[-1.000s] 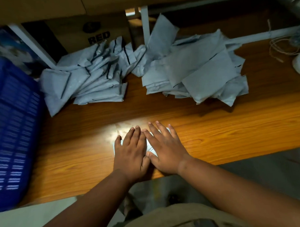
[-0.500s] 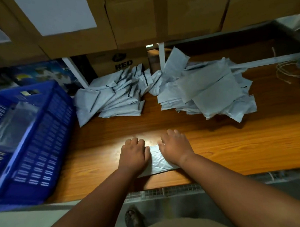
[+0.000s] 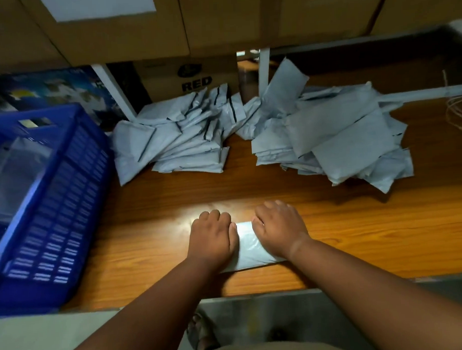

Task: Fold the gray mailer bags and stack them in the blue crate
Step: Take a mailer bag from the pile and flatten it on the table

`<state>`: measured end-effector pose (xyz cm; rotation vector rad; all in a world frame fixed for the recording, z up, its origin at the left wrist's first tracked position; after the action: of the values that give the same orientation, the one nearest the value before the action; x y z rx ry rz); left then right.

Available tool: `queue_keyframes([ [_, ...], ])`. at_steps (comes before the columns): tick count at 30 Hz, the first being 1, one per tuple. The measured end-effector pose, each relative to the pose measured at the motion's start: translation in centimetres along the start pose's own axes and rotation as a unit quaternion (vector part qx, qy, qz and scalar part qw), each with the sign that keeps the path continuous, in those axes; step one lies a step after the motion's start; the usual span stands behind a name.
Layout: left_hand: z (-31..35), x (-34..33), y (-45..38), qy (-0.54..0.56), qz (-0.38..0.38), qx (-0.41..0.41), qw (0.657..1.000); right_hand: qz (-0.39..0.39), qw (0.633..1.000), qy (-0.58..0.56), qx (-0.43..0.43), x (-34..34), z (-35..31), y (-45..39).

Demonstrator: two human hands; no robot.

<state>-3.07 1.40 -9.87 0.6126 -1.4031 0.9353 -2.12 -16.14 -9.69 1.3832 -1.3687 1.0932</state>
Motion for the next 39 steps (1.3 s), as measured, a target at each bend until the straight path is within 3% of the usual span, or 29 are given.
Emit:
queue_keyframes([
  [3, 0.1, 0.8, 0.1, -0.002, -0.042, -0.027, 0.999, -0.055, 0.998, 0.023, 0.035, 0.7, -0.5, 0.3],
  [7, -0.2, 1.9, 2.1, -0.031, -0.163, -0.110, 0.980, -0.105, 0.971, 0.127, 0.172, 2.1, -1.1, 1.7],
  [10, 0.2, 1.6, 4.0, -0.010, -0.234, -0.114, 0.965, -0.171, 0.956, 0.172, 0.167, 1.3, -0.5, 2.8],
  [13, 0.9, 1.9, 4.6, 0.003, -0.251, -0.086, 0.964, -0.209, 0.954, 0.163, 0.140, 0.8, -0.2, 3.5],
  [19, 0.6, 4.8, 3.1, 0.048, -0.164, -0.037, 0.985, -0.163, 0.962, 0.143, 0.169, 3.9, -2.2, 3.1],
  [24, -0.7, 7.7, 1.7, 0.059, -0.157, -0.029, 0.985, -0.223, 0.956, 0.124, 0.146, 6.1, -4.0, 1.0],
  [27, -2.4, 10.0, 1.0, 0.101, -0.150, 0.006, 0.984, -0.236, 0.947, 0.127, 0.175, 7.6, -5.4, -1.2],
  [39, -14.5, 25.5, 2.2, 0.042, -0.031, 0.124, 0.991, -0.123, 0.967, 0.070, 0.210, 17.9, -17.1, -11.3],
])
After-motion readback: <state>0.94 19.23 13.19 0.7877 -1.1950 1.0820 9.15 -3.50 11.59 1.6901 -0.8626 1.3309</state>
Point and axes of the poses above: each hand's wrist, its own y-axis away from the middle knuckle, its own x-axis out of the back of the hand, z = x × y, the point moved 7 cm from there along -y, towards the middle knuckle, and after that the axes turned 14 degrees about -x, right-handed, at the moved point
